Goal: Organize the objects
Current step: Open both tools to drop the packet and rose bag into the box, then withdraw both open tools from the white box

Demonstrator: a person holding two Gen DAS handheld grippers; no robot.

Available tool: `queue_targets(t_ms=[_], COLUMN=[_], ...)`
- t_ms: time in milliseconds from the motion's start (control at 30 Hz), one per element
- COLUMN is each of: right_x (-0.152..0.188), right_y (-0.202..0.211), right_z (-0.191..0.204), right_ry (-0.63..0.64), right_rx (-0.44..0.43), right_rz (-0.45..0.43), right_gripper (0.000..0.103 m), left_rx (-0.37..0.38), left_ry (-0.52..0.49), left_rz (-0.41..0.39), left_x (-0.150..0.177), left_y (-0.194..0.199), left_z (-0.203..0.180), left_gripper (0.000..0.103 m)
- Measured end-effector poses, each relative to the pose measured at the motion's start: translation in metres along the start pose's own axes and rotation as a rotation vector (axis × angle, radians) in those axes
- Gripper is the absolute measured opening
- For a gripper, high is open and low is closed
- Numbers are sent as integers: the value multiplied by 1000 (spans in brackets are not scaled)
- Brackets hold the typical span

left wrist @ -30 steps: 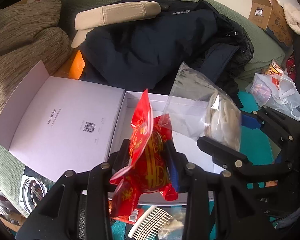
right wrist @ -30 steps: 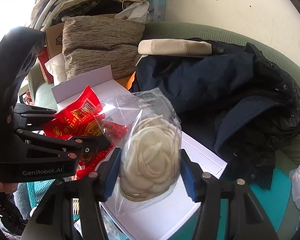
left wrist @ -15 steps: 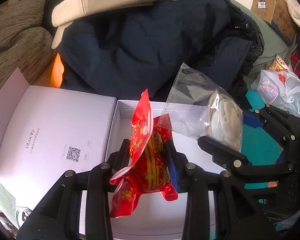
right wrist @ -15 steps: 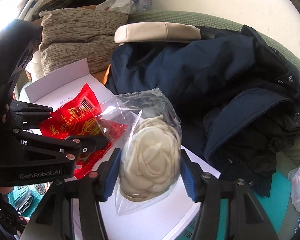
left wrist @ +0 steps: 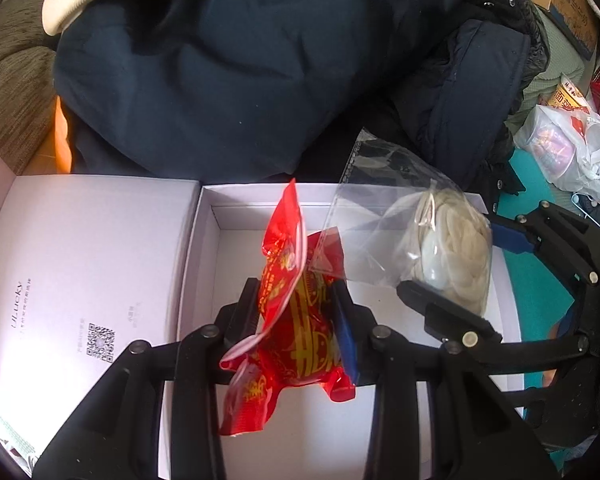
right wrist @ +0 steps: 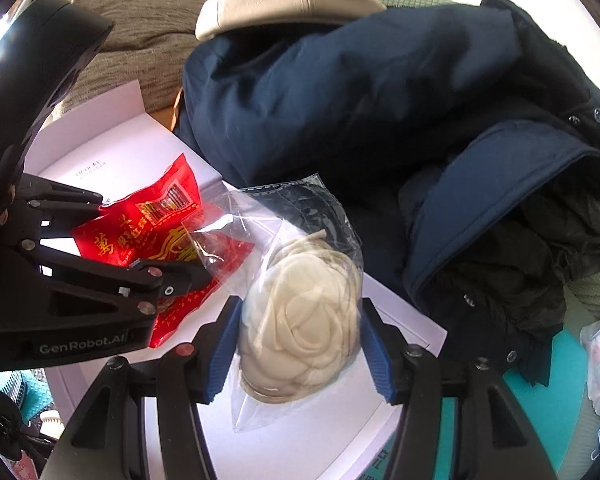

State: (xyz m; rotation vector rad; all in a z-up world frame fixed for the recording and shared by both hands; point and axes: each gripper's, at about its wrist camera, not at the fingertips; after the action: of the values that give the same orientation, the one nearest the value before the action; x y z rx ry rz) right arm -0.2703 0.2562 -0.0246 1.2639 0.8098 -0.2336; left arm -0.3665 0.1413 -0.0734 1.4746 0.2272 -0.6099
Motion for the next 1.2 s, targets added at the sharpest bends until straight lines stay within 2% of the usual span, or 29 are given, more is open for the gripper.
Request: queue_targets(t_ms=[133, 167, 233, 300, 433, 667, 933, 1067, 1200], right_x=[1, 2, 3, 4, 7, 8, 1, -2, -5], right_y=[-3, -3, -3, -4, 2, 21, 48, 62, 79], right_z=[-4, -4, -3, -2, -2, -4, 5, 13, 20], right_ry=[-11, -12, -6, 3, 6, -9, 19, 35, 42], right_rx=[10, 17, 45, 66, 94, 100, 126, 134, 137], right_rz=[12, 17, 23, 28, 37, 16, -30, -58, -83], right_gripper=[63, 67, 72, 72, 77, 77, 77, 77, 77], left_rx=[-6, -14, -60, -90, -72, -66, -69, -71, -69], left_ry=[-5, -8, -14, -14, 3, 21, 33, 37, 42], left_rz=[2, -8, -15, -29, -53, -57, -96, -118, -140], left_x=[-1, -1, -3, -6, -7, -2, -9, -3, 8], left_y=[-4, -3, -2, 1, 8, 18, 42, 59, 100], left_z=[-3, -3, -5, -4, 0, 7, -1, 2, 8], left_gripper=[34, 34, 42, 58, 58, 58, 58, 58, 58])
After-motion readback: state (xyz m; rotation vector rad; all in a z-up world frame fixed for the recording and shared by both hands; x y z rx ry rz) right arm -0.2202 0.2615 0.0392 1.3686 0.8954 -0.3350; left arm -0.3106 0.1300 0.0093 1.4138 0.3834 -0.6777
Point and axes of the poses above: each gripper's, at about its wrist camera, not at the fingertips, and y roughly against the way its jaws point, z to its left, x to its underside, and after that the axes turned 12 degrees about -x, right-handed
